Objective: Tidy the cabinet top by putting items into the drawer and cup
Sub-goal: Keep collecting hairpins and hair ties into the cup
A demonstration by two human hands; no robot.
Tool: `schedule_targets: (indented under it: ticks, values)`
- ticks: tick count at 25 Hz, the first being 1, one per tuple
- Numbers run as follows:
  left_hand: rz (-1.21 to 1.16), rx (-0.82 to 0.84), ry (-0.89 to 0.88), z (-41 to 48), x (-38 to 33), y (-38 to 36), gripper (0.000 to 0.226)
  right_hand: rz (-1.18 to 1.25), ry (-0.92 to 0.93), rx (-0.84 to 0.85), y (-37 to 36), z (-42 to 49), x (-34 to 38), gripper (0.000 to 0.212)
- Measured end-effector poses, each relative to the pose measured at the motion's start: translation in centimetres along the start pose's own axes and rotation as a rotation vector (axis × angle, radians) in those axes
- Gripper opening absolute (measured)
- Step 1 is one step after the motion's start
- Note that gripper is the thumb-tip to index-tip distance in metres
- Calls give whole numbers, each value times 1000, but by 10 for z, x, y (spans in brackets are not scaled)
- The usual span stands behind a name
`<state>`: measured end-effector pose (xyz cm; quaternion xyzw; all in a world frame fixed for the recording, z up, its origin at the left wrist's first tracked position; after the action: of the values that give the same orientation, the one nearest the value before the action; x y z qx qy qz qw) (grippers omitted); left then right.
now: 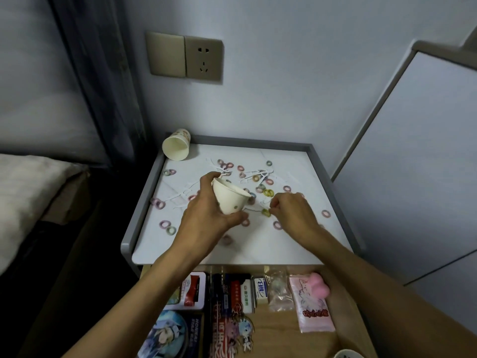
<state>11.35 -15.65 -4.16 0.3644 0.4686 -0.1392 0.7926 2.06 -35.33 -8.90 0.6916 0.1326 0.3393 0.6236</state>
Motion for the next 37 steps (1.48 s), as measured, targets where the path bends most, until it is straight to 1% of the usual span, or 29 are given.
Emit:
schedule_targets:
  ticks: [3,6,9,12,15,17,20,24,29,35,37]
  values:
    - [-4,4,-18,0,-6,3,88,-102,-51,-11,-3,1,5,13]
    - [-13,6,-26,-1,-10,5,88,-320,-15,0,-3,-2,17,22]
    - [-9,-3,-22,1,-12,9,89,-413,39,66,-7,-5,24,27]
    - [-8,-1,-27,2,-12,13,88,-347,94,86,5,-3,20,20]
    - [-6,-6,-20,2,-10,15,87,-158,132,41,37,21,14,13]
    - [6,-3,-14,3,-10,15,88,-159,204,48,45,37,12,16]
    - [7,0,-6,4,-8,14,88,-225,287,105,25,46,8,16]
    - [9,3,2,7,-4,12,88,-90,267,89,16,44,5,13]
    - [1,17,6,6,-4,7,89,-94,227,88,13,43,-2,13]
    - [5,15,-18,7,-8,10,87,10,134,152,16,47,-8,12]
    - [-7,15,-22,9,-10,11,86,49,95,147,19,51,-9,11]
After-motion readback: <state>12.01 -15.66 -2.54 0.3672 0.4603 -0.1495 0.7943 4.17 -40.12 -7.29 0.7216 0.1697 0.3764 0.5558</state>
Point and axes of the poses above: each hand's wrist, its own z-axis towards the middle knuckle, its own y-axis out of the back of the hand, x = y × z, the point moved 8 cm from there along z, towards the middle knuckle, and after that the axes turned 12 degrees about -y, right-handed, at the moved point
